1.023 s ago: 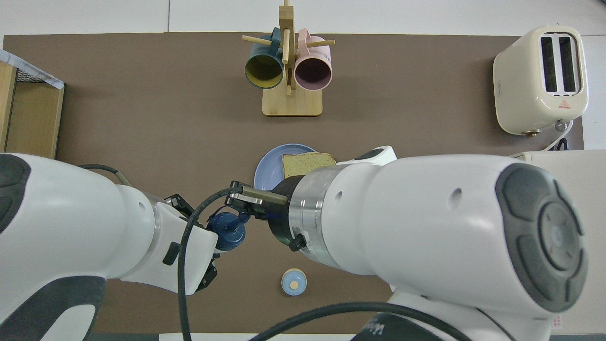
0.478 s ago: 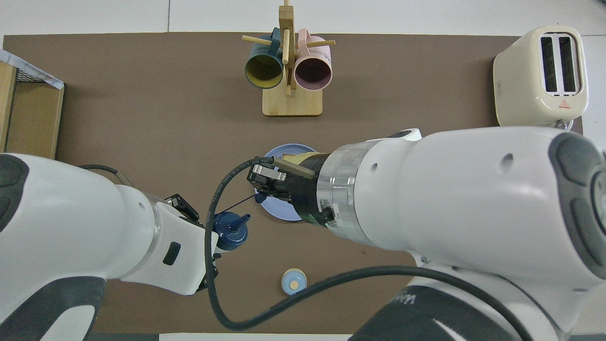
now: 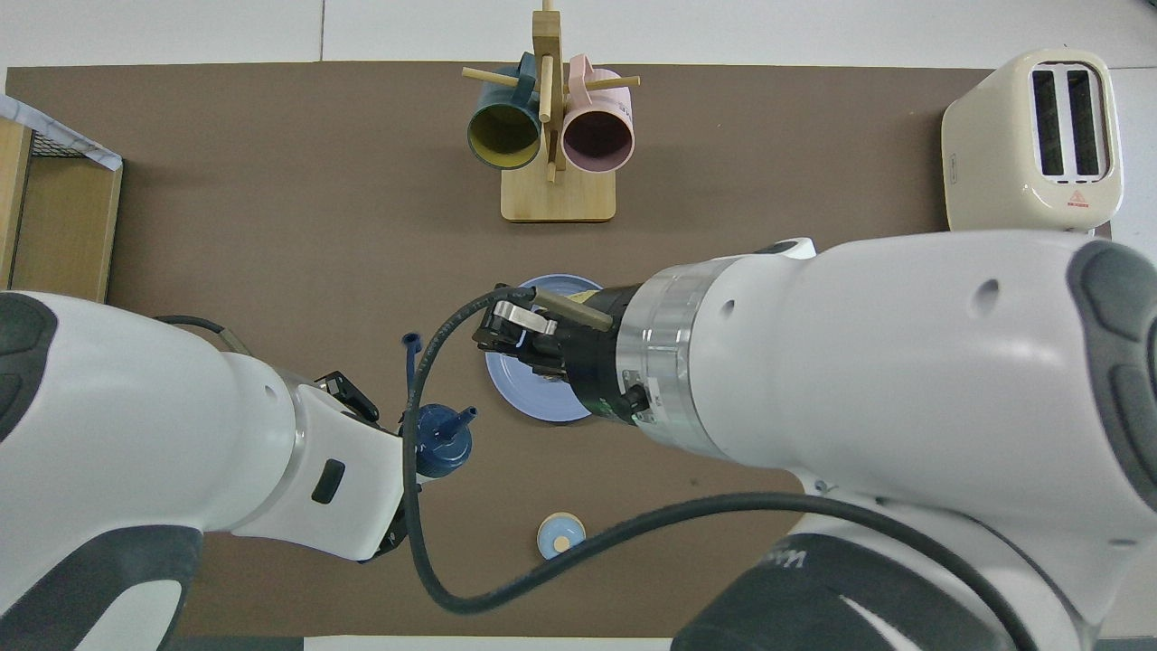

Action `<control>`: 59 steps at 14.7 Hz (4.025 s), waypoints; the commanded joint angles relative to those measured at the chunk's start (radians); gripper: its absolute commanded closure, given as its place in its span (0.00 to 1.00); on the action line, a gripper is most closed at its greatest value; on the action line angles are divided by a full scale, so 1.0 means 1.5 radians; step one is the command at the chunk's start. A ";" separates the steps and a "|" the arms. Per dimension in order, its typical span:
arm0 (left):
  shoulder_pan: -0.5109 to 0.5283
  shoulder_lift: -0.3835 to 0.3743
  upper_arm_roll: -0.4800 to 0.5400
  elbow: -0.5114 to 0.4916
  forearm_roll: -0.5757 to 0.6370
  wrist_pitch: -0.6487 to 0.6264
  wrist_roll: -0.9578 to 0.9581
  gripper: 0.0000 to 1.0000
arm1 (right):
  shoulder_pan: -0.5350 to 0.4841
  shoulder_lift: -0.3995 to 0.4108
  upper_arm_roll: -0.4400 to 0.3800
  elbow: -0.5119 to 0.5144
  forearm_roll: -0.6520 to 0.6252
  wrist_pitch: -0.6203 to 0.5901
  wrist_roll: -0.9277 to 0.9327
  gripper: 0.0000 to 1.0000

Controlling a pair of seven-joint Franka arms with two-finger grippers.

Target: Put bread on plate and add seasoning

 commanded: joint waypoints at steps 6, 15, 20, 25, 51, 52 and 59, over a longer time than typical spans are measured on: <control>-0.005 -0.007 0.001 -0.008 0.009 0.008 -0.041 0.76 | -0.170 -0.024 0.003 -0.058 -0.040 -0.061 -0.251 0.00; -0.022 0.086 -0.014 0.046 0.103 0.027 -0.065 0.75 | -0.292 -0.016 0.003 -0.010 -0.268 -0.252 -0.488 0.00; -0.025 0.201 -0.013 0.142 0.154 0.023 -0.088 0.75 | -0.360 0.022 -0.023 0.092 -0.309 -0.367 -0.522 0.00; -0.054 0.308 -0.012 0.200 0.231 0.007 -0.109 0.75 | -0.408 -0.027 -0.024 -0.033 -0.338 -0.319 -0.591 0.00; -0.181 0.474 -0.009 0.217 0.536 -0.101 -0.137 0.87 | -0.366 -0.006 -0.054 0.001 -0.334 -0.353 -0.590 0.00; -0.177 0.475 -0.009 0.216 0.550 -0.097 -0.137 0.88 | -0.366 -0.006 -0.054 0.001 -0.334 -0.353 -0.591 0.00; -0.118 0.475 -0.008 0.200 0.654 -0.071 -0.136 0.88 | -0.365 -0.006 -0.054 -0.002 -0.334 -0.355 -0.591 0.00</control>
